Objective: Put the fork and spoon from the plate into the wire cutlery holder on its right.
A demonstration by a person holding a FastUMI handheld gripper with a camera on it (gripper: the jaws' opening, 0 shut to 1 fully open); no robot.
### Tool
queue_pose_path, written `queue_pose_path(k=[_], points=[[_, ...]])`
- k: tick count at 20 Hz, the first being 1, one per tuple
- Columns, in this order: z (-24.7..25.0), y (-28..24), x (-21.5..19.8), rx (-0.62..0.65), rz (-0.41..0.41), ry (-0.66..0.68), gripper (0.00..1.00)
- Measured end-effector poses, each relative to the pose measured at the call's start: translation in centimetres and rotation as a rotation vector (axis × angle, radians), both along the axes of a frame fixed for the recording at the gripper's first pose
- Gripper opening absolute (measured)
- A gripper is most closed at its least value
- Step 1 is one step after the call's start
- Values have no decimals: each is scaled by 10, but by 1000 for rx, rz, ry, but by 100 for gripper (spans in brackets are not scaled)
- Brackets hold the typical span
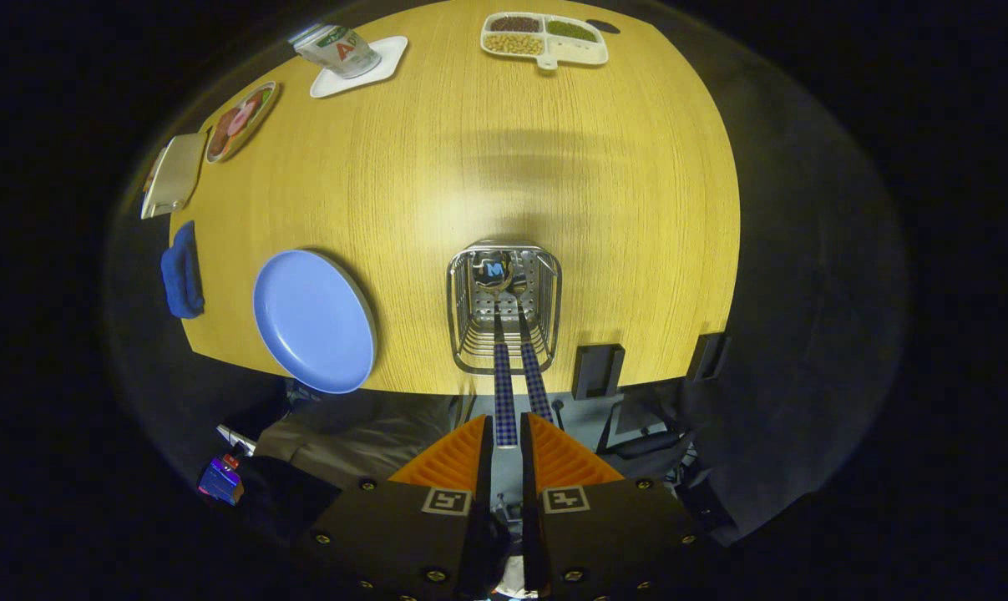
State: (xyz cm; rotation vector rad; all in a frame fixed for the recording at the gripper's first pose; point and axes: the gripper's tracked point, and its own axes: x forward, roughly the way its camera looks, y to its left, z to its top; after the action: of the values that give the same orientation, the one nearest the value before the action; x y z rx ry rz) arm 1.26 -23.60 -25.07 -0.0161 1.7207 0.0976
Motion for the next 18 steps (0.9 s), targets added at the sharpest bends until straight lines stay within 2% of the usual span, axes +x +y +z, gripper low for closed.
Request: queue_pose_path(k=[3, 4, 9, 14, 18], points=[[15, 27, -4, 56, 8, -144, 17], [38, 31, 0, 58, 18, -215, 17], [100, 79, 13, 105, -1, -639, 17], [150, 122, 5, 133, 33, -1007, 17], [198, 119, 10, 113, -45, -1305, 17]])
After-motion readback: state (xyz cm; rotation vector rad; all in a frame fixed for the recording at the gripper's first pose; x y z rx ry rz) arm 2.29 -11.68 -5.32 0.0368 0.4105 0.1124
